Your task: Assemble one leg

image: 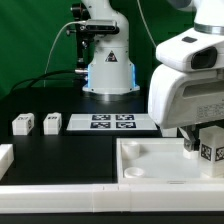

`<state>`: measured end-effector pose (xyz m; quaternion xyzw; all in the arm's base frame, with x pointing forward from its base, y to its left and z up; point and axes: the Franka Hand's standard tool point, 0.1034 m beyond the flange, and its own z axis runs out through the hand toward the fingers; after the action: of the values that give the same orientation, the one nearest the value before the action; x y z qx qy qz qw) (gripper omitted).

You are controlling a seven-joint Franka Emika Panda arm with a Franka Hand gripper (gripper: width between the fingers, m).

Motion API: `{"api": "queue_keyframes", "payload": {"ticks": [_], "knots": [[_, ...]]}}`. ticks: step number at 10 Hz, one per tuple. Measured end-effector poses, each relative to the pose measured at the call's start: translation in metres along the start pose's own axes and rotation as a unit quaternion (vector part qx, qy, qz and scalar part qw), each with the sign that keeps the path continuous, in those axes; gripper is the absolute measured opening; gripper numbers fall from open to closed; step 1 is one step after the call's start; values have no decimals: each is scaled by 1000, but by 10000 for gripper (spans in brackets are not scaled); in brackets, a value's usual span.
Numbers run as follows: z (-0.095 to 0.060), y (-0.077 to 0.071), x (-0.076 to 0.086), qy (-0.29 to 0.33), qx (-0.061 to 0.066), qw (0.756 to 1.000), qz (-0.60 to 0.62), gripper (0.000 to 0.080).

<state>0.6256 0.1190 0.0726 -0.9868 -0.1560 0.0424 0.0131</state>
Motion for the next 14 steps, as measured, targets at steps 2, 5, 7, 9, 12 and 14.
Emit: {"api": "queue_keyframes", "payload": {"ticks": [2, 5, 7, 9, 12, 14], "knots": [[0, 0, 0, 0, 0, 1000, -1, 389], [0, 0, 0, 0, 0, 1000, 0, 292], [0, 0, 0, 0, 1, 999, 32, 292], [0, -2, 0, 0, 2, 992, 124, 292], [0, -3, 1, 1, 3, 953, 304, 293], [0, -4, 1, 2, 1, 898, 439, 293]]}}
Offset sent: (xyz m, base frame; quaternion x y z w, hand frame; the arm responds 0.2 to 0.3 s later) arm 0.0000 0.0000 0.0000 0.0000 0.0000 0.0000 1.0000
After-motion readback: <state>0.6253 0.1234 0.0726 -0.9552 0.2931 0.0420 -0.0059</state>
